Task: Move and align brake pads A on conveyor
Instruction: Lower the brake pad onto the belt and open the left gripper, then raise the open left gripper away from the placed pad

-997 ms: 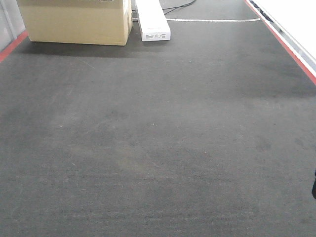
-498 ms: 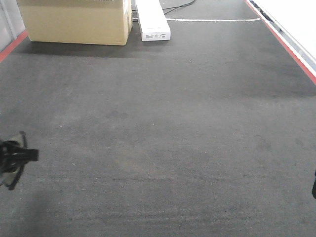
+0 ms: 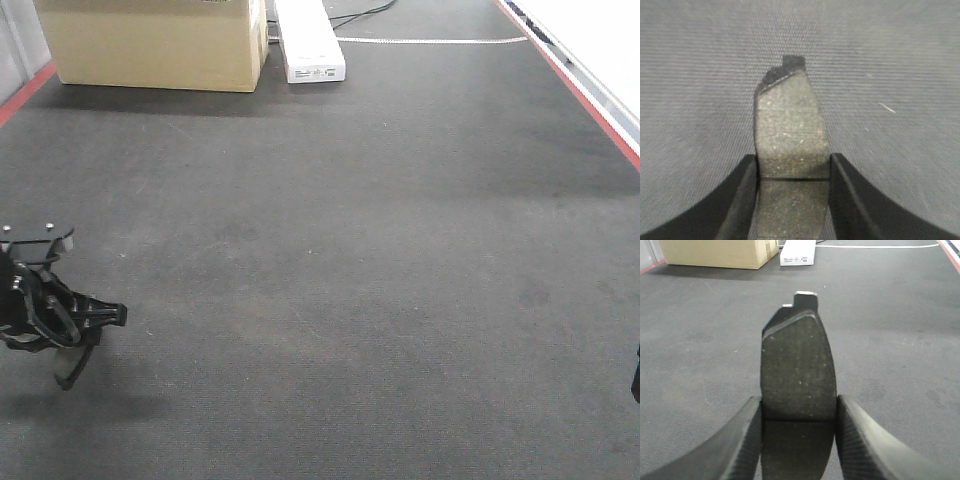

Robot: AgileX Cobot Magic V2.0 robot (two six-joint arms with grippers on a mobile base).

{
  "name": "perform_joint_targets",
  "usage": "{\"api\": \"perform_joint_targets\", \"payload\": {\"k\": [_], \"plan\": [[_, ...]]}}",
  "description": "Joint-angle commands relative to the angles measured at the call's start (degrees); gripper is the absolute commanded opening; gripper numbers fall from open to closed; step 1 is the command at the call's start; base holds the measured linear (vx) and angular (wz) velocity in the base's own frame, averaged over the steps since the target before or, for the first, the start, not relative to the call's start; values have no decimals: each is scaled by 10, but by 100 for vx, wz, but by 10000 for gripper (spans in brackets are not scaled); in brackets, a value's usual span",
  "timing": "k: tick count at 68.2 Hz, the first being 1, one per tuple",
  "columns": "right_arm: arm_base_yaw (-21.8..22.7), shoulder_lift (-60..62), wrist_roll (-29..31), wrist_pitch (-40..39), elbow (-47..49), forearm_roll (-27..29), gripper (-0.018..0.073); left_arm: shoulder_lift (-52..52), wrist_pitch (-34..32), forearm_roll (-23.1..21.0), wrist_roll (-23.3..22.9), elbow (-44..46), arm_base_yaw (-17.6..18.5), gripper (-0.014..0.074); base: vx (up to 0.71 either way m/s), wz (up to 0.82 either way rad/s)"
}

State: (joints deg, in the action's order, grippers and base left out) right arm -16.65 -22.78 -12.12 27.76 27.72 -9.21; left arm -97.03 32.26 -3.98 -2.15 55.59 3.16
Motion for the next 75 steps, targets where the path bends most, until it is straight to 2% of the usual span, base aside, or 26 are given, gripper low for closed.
{"api": "perform_joint_targets", "payload": {"k": [1,15,28,42,54,75], "plan": [[0,-1,5,-55,17,-9,-7,0,-26,-7,-4,26,2,115,0,0],[0,-1,5,-56,17,-9,-7,-36,-18,-6,-2,40,2,260,0,0],[0,-1,5,-56,17,-9,-7,-6,-16,-7,5,54,2,358,0,0],[0,-1,5,-56,17,-9,-7,75,22,-7,32,51,2,363,0,0],[0,-1,5,-56,17,-9,-7,166,63,-7,33,45,2,363,0,0],[0,-1,5,-55,17,-9,-7,436,-40,-7,52,-80,2,363,0,0]]}}
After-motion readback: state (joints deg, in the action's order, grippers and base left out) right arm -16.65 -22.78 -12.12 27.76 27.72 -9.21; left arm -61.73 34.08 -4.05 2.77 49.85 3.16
